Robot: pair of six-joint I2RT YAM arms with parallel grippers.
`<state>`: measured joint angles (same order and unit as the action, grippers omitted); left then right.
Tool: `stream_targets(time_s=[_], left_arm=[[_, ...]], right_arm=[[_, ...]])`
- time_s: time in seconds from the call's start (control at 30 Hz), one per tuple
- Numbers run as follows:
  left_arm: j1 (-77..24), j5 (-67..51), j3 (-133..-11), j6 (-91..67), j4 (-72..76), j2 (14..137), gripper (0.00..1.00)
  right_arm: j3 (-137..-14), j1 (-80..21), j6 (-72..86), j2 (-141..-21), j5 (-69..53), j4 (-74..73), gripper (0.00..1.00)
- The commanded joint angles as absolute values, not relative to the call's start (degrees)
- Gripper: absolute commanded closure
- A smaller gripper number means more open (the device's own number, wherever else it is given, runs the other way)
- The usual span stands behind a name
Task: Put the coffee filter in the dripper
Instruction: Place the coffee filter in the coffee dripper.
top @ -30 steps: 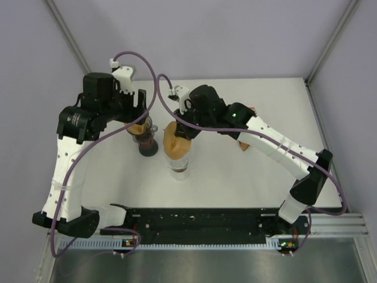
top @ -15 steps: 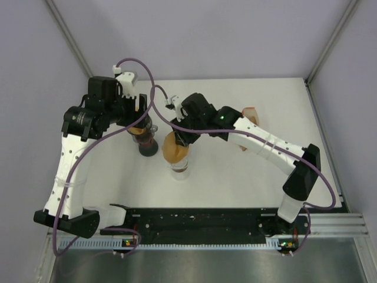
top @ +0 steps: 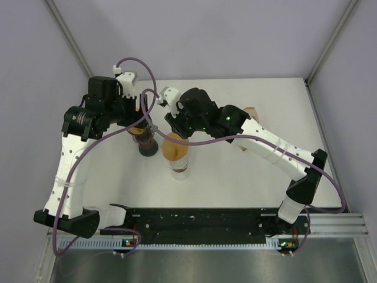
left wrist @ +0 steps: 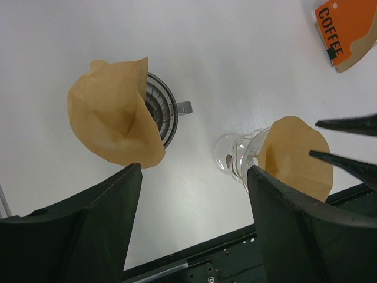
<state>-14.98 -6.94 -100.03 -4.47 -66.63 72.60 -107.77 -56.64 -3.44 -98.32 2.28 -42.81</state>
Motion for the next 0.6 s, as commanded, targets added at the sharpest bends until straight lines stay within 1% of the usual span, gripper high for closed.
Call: stream_targets(time_s=[0.0, 0.07, 0.13, 0.23, 0.37, 0.43, 0.5, 0.57], left_arm=[[-14.24, -8.61, -98.44, -5.62, -64.16, 71.19, 0.22], [-14.06, -9.57, -96.87, -6.41, -64.16, 70.76, 0.23], [-13.62, -11.07, -94.58, -8.16, -63.64, 70.32, 0.24], [-13.01, -14.05, -89.93, -11.06, -62.41, 69.17, 0.28], [-12.57, -19.76, -85.09, -14.06, -60.65, 68.29, 0.3], [-12.48, -22.67, -84.12, -14.06, -60.12, 68.2, 0.31], [-12.48, -23.38, -83.41, -14.24, -59.85, 68.12, 0.31], [-12.39, -23.47, -82.71, -14.68, -59.77, 68.03, 0.31]], right_arm=[[-106.71, -61.69, -8.53, -95.45, 0.37, -41.92, 0.81], [-104.78, -61.79, -6.08, -95.8, -2.19, -41.92, 0.93], [-103.19, -61.87, -4.23, -96.41, -2.2, -42.27, 1.0], [-102.04, -61.87, -3.08, -97.82, -0.36, -42.63, 1.0], [-102.65, -61.7, -3.08, -101.06, 2.72, -44.11, 1.0], [-103.01, -61.7, -2.55, -102.82, 1.06, -45.0, 1.0], [-102.83, -61.87, -1.76, -104.06, -1.56, -44.91, 1.0], [-102.48, -61.79, -0.97, -105.29, -1.24, -45.26, 1.0]])
